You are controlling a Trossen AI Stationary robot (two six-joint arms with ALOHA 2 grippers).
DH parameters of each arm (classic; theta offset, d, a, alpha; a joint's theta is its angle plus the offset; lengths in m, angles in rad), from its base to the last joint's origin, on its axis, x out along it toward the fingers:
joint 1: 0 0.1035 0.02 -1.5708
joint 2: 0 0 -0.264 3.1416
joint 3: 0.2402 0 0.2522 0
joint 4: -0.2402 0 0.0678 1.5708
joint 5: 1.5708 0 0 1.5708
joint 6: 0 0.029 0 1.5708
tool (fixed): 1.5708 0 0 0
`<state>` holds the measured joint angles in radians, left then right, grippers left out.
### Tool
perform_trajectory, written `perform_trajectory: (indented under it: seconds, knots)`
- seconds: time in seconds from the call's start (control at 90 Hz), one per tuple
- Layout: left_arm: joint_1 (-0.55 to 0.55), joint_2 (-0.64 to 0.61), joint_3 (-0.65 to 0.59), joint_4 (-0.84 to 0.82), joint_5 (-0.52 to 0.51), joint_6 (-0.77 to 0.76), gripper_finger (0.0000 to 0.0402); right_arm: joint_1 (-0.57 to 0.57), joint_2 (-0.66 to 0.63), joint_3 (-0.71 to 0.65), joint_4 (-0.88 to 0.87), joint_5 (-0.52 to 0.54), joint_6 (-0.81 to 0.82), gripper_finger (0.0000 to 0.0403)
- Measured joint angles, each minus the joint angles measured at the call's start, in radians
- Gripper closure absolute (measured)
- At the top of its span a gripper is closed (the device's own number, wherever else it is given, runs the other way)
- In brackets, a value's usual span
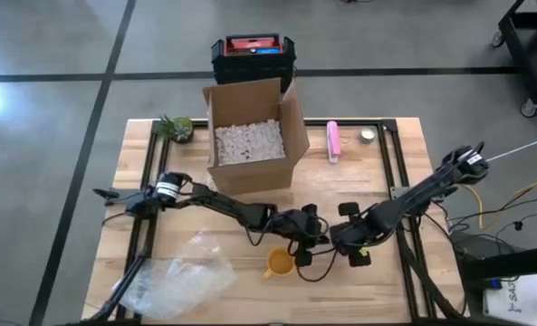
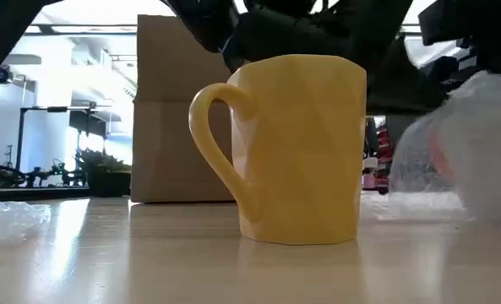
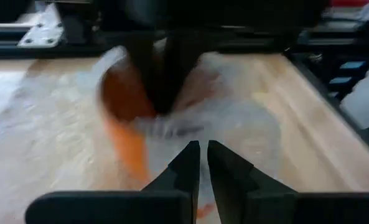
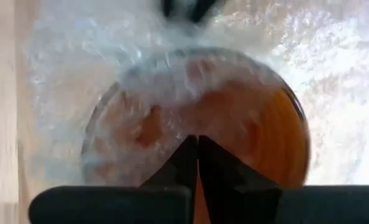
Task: Wrap mug
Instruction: Wrap the orange mug in the right transparent bubble wrap
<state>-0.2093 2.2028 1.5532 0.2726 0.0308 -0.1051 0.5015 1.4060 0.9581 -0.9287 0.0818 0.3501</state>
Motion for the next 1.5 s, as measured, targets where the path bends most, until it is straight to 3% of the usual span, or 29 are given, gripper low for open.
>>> perform_trajectory:
  seconds: [0.322,0.411,0.522,0.622,0.856,0.967,1.344,1.5]
  knots:
    - [-0.018,0.017,0.0,0.028,0.002,-0.05,0.0382,0.0,-0.033,0.0,0.007,0.001,-0.071,0.0403]
    - [-0.016,-0.022,0.006,-0.093,-0.018,-0.038,0.0382,0.0,-0.036,0.0,0.02,0.0,-0.05,0.0403]
    - [-0.008,-0.103,0.041,-0.296,-0.145,0.01,0.0382,0.0,-0.027,0.0,0.042,-0.003,-0.005,0.0403]
    - [0.013,-0.132,0.044,-0.353,-0.207,0.045,0.0382,0.002,-0.013,-0.001,0.05,-0.003,-0.003,0.0403]
    - [0.022,-0.011,0.036,-0.23,-0.136,0.035,0.0382,0.002,0.01,-0.012,0.095,-0.003,-0.008,0.0403]
    - [0.023,0.028,0.038,-0.161,-0.051,-0.03,0.0382,0.002,0.011,-0.015,0.093,-0.003,-0.009,0.0403]
    - [0.013,0.037,0.036,-0.061,0.054,-0.036,0.0382,0.001,0.009,-0.017,0.098,-0.002,-0.135,0.0403]
    - [0.01,0.004,0.036,-0.121,0.045,-0.027,0.0382,0.002,-0.001,-0.017,0.097,-0.002,-0.157,0.0403]
